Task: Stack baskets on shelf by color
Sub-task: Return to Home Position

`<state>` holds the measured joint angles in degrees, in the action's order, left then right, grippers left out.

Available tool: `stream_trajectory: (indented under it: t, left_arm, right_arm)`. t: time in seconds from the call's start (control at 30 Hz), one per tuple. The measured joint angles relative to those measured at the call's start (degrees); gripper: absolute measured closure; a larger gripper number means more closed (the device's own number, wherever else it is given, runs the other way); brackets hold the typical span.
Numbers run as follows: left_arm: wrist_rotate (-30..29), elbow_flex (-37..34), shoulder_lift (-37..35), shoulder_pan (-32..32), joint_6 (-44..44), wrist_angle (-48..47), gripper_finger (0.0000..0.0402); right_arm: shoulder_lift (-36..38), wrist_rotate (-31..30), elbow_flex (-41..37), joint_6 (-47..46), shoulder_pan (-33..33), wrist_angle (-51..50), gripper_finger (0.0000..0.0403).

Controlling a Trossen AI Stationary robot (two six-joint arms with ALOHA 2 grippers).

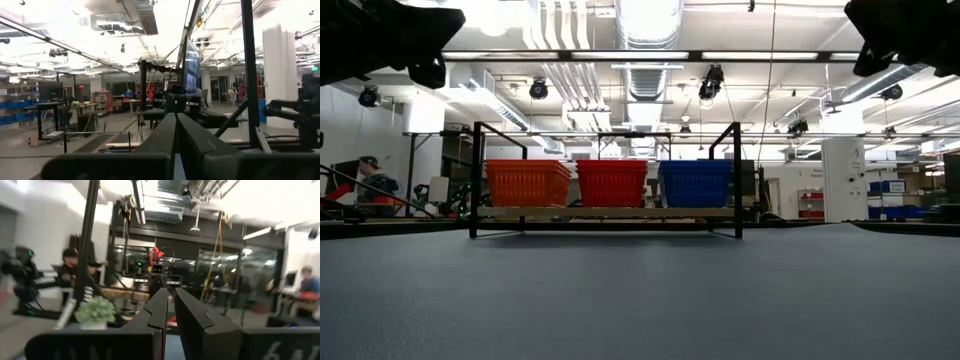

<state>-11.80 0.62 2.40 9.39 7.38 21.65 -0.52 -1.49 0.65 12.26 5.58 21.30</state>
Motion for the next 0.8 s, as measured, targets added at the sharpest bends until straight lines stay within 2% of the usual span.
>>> stream_trajectory:
  t: [0.13,0.27,0.8]
  left_arm:
    - [0.01,-0.02,0.83,-0.01,0.01,0.23,0.0401]
    - [-0.01,-0.02,1.78,-0.01,-0.01,0.27,0.0401]
    - [0.01,-0.02,4.75,-0.01,-0.03,0.28,0.0401]
  right_arm:
    - [-0.39,0.0,-0.01,-7.47,0.0,-0.01,0.0376]
    - [-0.95,0.01,-0.01,-10.93,0.0,0.0,0.0376]
    - [-1.13,-0.01,-0.03,-10.81,0.0,-0.07,0.0376]
